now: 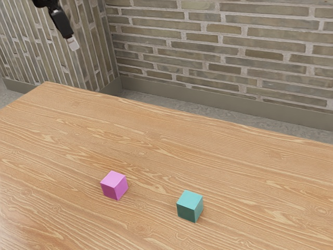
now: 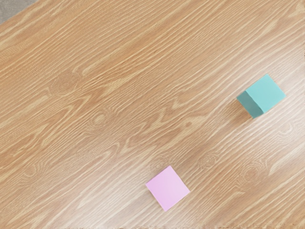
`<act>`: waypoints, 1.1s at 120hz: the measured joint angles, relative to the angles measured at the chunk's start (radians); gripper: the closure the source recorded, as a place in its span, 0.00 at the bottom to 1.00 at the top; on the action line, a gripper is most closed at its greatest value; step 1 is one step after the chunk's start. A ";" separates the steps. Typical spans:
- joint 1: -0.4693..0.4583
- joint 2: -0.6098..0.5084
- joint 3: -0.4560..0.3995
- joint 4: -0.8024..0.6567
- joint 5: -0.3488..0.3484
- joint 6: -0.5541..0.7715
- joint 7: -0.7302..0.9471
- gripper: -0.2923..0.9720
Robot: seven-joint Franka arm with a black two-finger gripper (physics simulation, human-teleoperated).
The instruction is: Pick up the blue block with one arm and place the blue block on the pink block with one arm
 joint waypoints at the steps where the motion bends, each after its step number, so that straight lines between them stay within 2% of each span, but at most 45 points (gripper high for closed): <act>1: 0.002 0.001 0.000 0.000 0.000 -0.001 0.006 0.23; 15: 0.048 0.020 -0.035 0.001 -0.001 -0.015 0.075 0.23; 30: 0.092 0.037 -0.080 -0.010 0.050 -0.024 0.138 0.23; 43: 0.121 0.049 -0.124 -0.153 0.068 -0.026 0.181 0.23; 62: 0.064 0.041 -0.134 -0.322 0.077 0.009 0.201 0.23; 77: 0.036 0.070 -0.202 -0.408 0.073 0.062 0.179 0.23; 88: -0.062 0.075 -0.260 -0.482 0.069 0.137 0.153 0.23; 98: -0.190 0.098 -0.283 -0.551 0.062 0.232 0.124 0.23; 104: -0.232 0.107 -0.290 -0.608 0.046 0.297 0.108 0.23; 122: -0.189 0.151 -0.293 -0.682 0.008 0.471 0.051 0.23; 132: -0.212 0.163 -0.293 -0.700 0.001 0.535 -0.010 0.23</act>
